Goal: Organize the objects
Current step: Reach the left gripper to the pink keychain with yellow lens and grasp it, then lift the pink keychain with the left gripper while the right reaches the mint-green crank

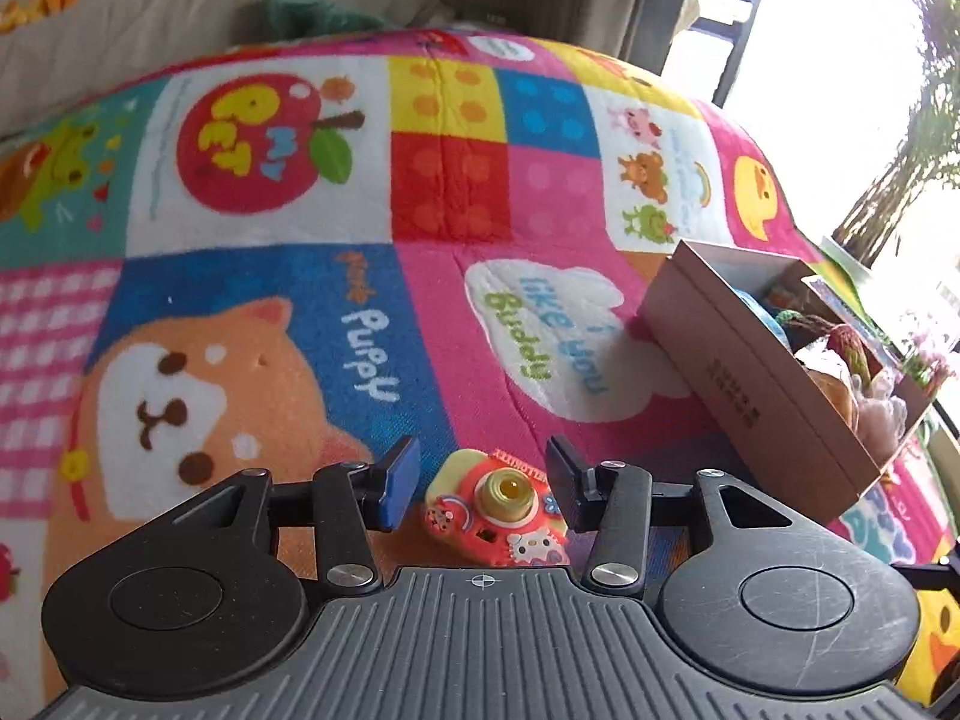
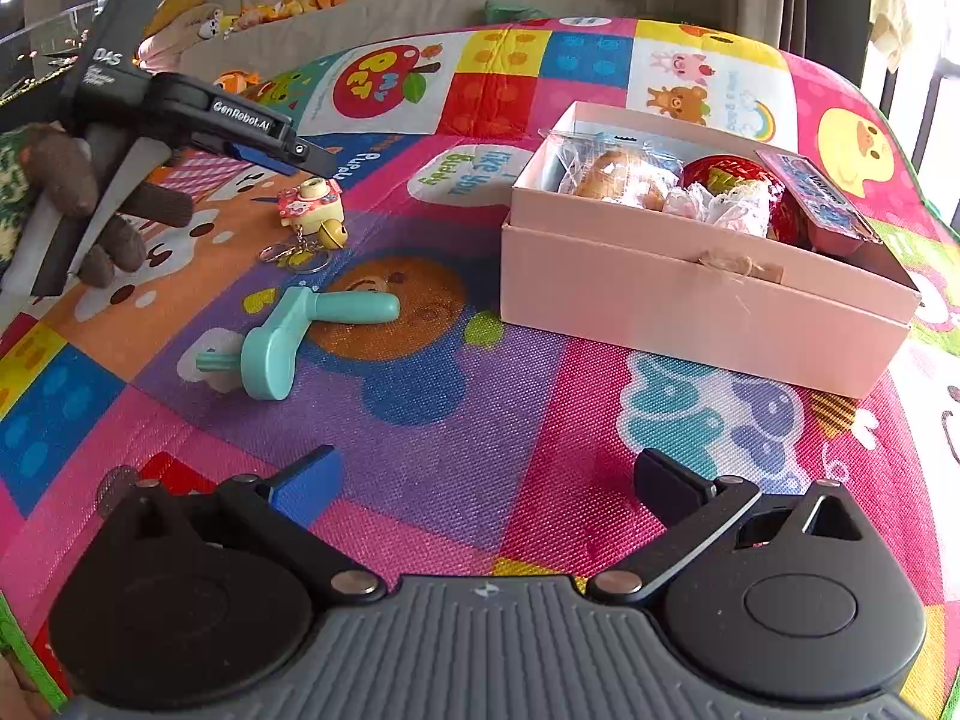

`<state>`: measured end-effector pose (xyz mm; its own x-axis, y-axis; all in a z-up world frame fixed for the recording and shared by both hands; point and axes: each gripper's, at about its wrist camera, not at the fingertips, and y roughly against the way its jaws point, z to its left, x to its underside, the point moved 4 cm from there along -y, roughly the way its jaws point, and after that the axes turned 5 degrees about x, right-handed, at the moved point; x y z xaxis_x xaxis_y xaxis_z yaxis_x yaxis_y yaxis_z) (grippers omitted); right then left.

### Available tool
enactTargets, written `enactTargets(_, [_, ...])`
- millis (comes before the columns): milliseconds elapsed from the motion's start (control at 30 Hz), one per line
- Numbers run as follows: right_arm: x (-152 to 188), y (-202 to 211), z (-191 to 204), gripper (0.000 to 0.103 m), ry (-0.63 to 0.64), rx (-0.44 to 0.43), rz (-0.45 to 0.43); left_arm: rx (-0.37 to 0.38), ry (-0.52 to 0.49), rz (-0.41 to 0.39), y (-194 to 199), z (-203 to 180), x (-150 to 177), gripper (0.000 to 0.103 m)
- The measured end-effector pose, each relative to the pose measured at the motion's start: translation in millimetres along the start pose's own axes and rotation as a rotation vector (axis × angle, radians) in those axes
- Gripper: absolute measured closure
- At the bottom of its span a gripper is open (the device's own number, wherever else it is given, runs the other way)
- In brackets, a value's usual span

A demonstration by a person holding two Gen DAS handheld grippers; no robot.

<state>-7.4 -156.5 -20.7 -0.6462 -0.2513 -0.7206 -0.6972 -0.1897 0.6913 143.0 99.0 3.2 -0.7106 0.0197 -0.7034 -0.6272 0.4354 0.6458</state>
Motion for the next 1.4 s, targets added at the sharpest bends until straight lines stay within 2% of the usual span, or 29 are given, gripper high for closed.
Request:
enactTargets(267, [0.0, -0.9, 0.5, 0.000, 0.001, 0.000, 0.001, -0.022, -0.227, 0.017, -2.7, -44.2, 16.9, 0.052])
enactTargets(400, [-0.1, -1.1, 0.6, 0.000, 0.001, -0.001, 0.001, 0.059, -0.258, 0.072, -3.3, -60.9, 24.2, 0.052])
enactTargets(500, [-0.2, -0.9, 0.6, 0.000, 0.001, 0.000, 0.001, 0.065, -0.276, 0.080, 0.2, -68.6, 30.3, 0.052])
enactTargets(633, [-0.4, -0.8, 0.5, 0.000, 0.000, 0.000, 0.001, 0.003, -0.285, 0.056, 3.3, -73.6, 34.6, 0.048])
enactTargets(800, [-0.6, -0.8, 0.1, 0.000, 0.001, 0.000, 0.001, -0.068, -0.282, 0.020, 1.0, -72.6, 31.6, 0.048])
enactTargets(900, [-0.6, -0.8, 0.0, 0.000, 0.001, 0.000, 0.001, -0.187, -0.238, -0.016, 1.9, -59.1, 24.4, 0.048])
enactTargets(933, [-0.6, -0.8, 0.0, 0.000, 0.001, 0.000, 0.001, -0.227, -0.230, -0.029, 3.1, -54.4, 22.7, 0.052])
enactTargets(967, [-0.7, -0.7, 0.0, 0.000, 0.001, 0.000, 0.001, -0.228, -0.215, -0.037, 5.3, -49.7, 21.7, 0.054])
enactTargets(1067, [-0.7, -0.4, 0.0, 0.000, 0.001, 0.000, 0.001, -0.067, -0.135, -0.020, 12.4, -45.2, 26.0, 0.051])
enactTargets(1100, [-0.7, -0.2, -0.1, 0.000, 0.001, 0.000, 0.001, -0.044, -0.137, -0.013, 13.0, -47.7, 28.3, 0.052])
enactTargets(1133, [-0.7, -0.1, 0.0, 0.000, 0.001, -0.001, 0.001, -0.045, -0.160, -0.012, 13.2, -50.5, 29.8, 0.052])
enactTargets(1300, [-1.0, 0.7, 1.0, 0.000, 0.001, 0.001, 0.001, -0.167, -0.387, -0.003, -0.1, -77.6, 43.0, 0.048])
enactTargets(1400, [-1.0, 1.1, 1.1, 0.000, 0.001, 0.000, 0.002, -0.218, -0.415, 0.009, -2.3, -83.2, 45.1, 0.046])
